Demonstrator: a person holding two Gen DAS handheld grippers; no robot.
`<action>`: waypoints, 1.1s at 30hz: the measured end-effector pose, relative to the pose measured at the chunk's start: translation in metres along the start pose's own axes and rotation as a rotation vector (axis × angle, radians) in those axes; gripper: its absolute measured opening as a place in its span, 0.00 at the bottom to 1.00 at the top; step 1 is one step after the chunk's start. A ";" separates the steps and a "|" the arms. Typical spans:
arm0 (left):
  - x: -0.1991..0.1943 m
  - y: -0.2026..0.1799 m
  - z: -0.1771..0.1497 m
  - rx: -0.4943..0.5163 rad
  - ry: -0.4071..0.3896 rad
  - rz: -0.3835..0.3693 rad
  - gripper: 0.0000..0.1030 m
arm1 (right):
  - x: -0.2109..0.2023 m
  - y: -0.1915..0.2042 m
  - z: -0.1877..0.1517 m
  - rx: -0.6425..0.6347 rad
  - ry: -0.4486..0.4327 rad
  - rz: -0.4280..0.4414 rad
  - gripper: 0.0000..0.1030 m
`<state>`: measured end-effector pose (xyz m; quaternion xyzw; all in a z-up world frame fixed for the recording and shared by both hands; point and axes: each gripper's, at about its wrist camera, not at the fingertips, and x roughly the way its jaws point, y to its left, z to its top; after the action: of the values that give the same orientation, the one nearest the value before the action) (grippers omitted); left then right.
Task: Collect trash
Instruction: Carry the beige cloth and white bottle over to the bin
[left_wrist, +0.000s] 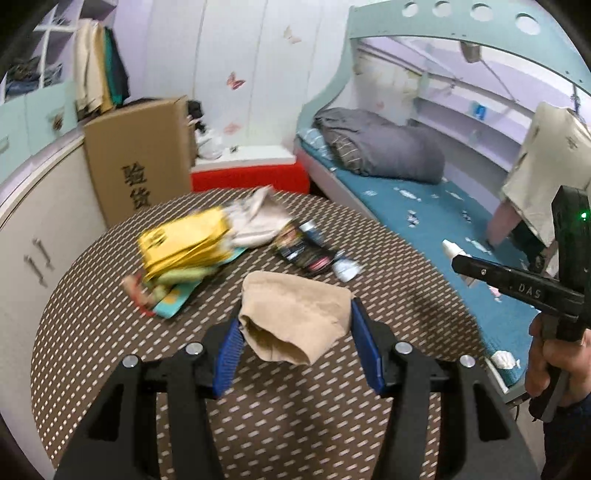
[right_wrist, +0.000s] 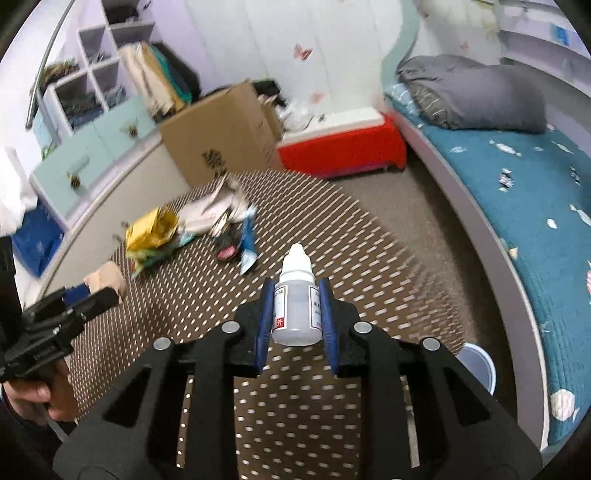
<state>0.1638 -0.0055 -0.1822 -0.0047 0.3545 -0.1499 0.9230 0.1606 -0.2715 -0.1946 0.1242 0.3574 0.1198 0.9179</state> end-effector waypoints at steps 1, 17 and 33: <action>0.000 -0.011 0.006 0.013 -0.011 -0.017 0.53 | -0.007 -0.006 0.002 0.014 -0.016 -0.003 0.23; 0.013 -0.161 0.040 0.214 -0.062 -0.233 0.53 | -0.131 -0.129 0.005 0.242 -0.243 -0.224 0.23; 0.095 -0.296 0.021 0.394 0.101 -0.320 0.53 | -0.117 -0.214 -0.037 0.424 -0.159 -0.267 0.23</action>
<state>0.1629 -0.3169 -0.1944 0.1269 0.3587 -0.3600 0.8518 0.0796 -0.5038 -0.2152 0.2746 0.3144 -0.0901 0.9042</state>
